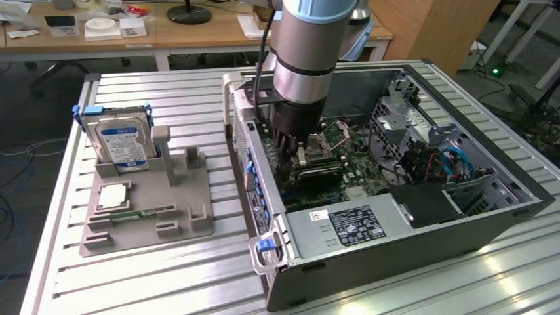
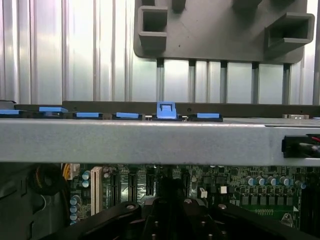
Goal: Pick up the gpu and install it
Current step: 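Press down on the gpu until it lock into place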
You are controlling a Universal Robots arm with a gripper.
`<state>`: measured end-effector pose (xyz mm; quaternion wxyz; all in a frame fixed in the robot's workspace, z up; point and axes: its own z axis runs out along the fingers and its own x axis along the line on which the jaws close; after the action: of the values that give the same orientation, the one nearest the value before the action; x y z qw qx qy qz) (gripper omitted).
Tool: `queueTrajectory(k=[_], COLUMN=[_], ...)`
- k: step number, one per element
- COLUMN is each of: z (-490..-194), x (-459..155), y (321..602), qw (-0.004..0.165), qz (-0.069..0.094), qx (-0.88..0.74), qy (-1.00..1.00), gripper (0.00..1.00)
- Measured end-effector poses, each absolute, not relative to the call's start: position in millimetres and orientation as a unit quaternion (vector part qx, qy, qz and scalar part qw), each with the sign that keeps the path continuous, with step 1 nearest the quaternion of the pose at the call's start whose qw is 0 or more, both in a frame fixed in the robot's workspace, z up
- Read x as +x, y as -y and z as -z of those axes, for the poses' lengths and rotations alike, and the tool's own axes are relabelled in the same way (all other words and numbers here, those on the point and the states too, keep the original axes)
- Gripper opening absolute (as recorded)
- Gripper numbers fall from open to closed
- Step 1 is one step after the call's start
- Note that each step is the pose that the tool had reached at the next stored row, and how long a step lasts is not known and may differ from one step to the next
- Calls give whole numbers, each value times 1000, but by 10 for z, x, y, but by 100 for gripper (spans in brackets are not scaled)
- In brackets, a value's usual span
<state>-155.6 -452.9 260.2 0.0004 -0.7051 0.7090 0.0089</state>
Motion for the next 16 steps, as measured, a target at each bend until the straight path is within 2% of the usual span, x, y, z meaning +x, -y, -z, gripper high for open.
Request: queueTrajectory(k=[16], z=[-2735], x=[-1556], y=[4524], qw=[3], qz=[-10], qx=[-705], qy=[-709], gripper=[11])
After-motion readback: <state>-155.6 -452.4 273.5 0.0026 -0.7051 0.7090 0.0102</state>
